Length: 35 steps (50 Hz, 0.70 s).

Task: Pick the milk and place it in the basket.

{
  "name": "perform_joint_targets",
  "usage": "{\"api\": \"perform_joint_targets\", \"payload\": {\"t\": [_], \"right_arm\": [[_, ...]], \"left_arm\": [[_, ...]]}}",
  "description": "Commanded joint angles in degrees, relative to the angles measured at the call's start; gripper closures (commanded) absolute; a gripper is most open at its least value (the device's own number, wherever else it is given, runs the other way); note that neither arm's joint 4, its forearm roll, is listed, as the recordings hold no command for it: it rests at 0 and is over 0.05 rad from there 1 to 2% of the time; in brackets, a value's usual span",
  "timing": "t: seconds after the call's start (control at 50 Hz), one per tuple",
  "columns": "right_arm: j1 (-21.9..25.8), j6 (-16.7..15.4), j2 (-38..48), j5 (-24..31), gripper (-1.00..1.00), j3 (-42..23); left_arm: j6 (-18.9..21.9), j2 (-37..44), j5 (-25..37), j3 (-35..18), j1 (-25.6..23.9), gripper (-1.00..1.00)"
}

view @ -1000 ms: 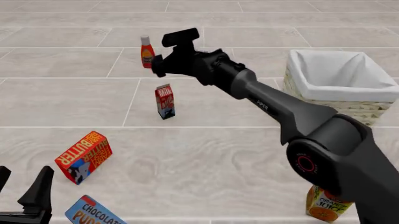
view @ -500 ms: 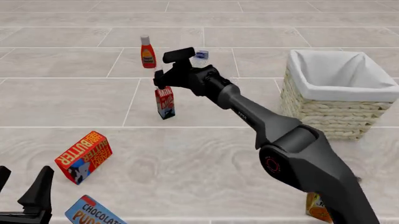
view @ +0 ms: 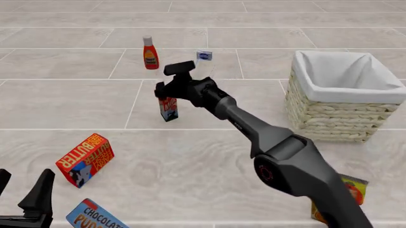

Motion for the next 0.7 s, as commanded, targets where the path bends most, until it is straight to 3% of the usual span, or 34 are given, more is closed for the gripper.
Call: {"api": "perform_joint_targets", "payload": {"t": [0.02,0.18,0.46,0.64,0.66,0.7], "right_arm": [[0.3,1.0,2.9,0.6,-1.0,-2.4],[0.0,1.4,4.8,1.6,-1.0,-4.7],[0.7,2.9,11.5,6.0,-1.0,-14.3],[1.7,4.3,13.4,6.4,-1.0,-15.5],[1.5,4.1,14.0,7.1,1.0,-16.5],[1.7,4.5,14.4,7.8,1.0,-17.5]], "left_arm": [[0.0,0.0,0.0,0.0,0.0,-1.0],[0.0,0.0,0.0,0.0,0.0,-1.0],[0.0,0.0,0.0,0.0,0.0,-1.0],[0.0,0.0,0.0,0.0,0.0,-1.0],[0.0,0.0,0.0,0.0,0.0,-1.0],[0.0,0.0,0.0,0.0,0.0,-1.0]]}}
